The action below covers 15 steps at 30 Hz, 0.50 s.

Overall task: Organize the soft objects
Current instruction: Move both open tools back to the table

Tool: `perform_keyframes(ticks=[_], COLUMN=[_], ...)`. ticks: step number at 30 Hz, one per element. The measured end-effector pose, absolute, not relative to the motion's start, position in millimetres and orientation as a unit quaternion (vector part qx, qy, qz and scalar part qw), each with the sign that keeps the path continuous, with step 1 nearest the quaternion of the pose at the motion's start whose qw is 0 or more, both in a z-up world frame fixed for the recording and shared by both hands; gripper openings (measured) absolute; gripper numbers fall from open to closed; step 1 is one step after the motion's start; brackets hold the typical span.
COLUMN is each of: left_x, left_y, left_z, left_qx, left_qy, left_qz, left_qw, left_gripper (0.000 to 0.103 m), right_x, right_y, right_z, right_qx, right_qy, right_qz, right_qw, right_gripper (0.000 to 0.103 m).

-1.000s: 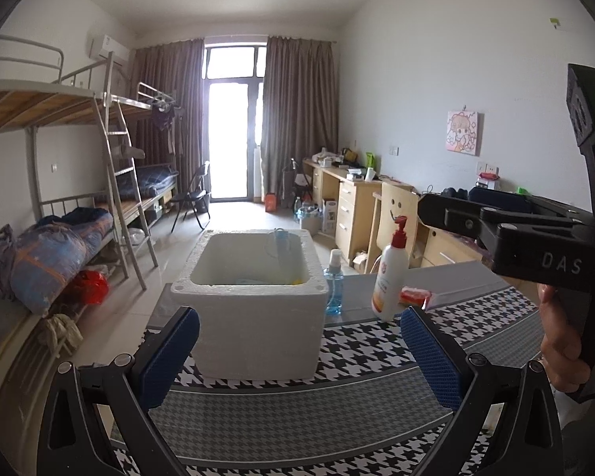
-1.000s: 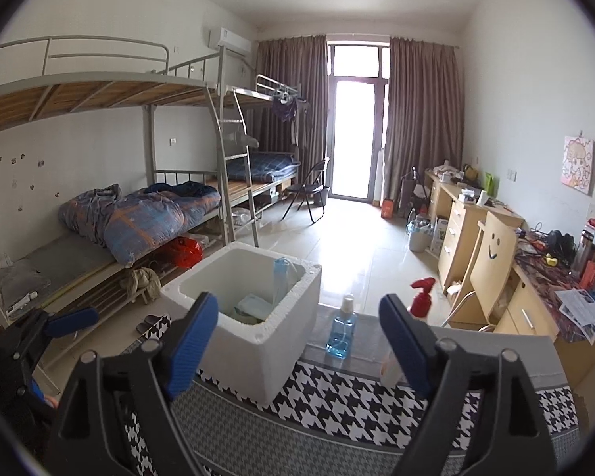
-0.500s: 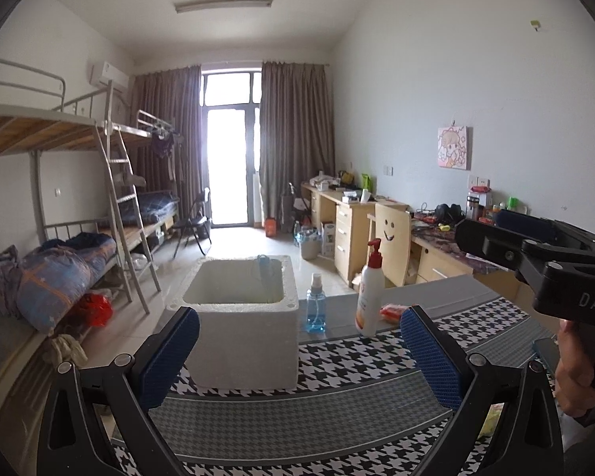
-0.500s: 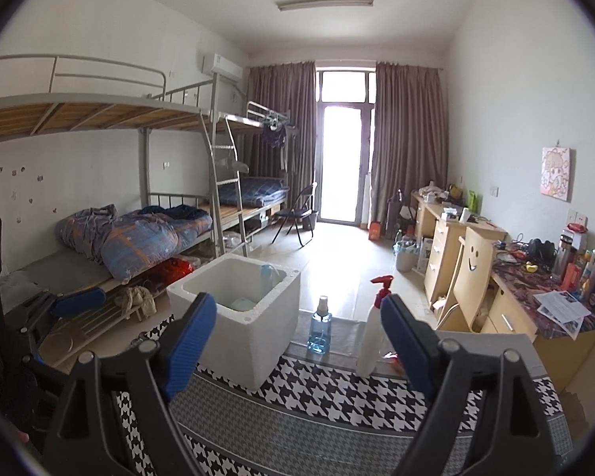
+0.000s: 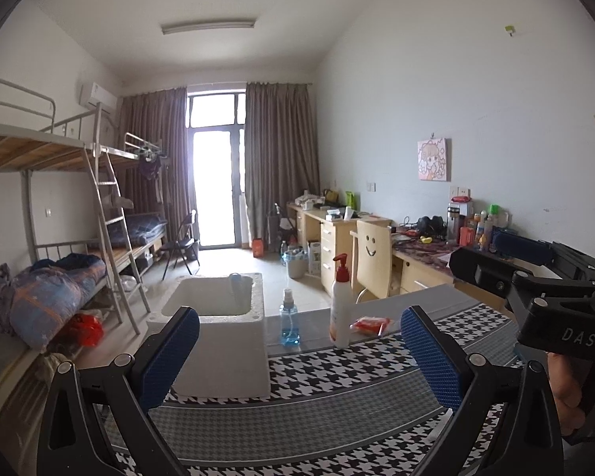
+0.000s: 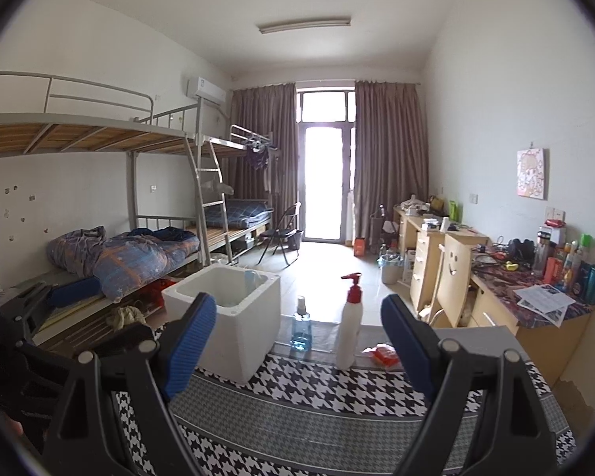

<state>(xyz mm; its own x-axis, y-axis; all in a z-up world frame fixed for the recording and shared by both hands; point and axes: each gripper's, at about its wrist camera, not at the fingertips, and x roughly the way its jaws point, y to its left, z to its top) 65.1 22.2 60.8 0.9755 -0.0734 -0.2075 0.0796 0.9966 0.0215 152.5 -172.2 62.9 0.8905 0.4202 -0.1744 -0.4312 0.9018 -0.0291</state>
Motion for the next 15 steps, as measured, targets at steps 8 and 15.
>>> perform_keyframes(ticks=[8,15], left_x=[60.7,57.9], left_y=[12.8,5.3], left_z=[55.1,48.1], left_qx=[0.009,0.012], left_qy=[0.096,0.093], left_qz=[-0.048,-0.055], left_qw=[0.994,0.994], left_gripper=[0.102,0.102], right_x=[139.6,135.7], right_y=[-184.7,-192.5], right_z=[54.7,49.3], right_qx=[-0.038,-0.03], right_qy=[0.078,0.077], right_qz=[0.205,0.191], right_qw=[0.975,0.978], right_gripper=[0.088,0.088])
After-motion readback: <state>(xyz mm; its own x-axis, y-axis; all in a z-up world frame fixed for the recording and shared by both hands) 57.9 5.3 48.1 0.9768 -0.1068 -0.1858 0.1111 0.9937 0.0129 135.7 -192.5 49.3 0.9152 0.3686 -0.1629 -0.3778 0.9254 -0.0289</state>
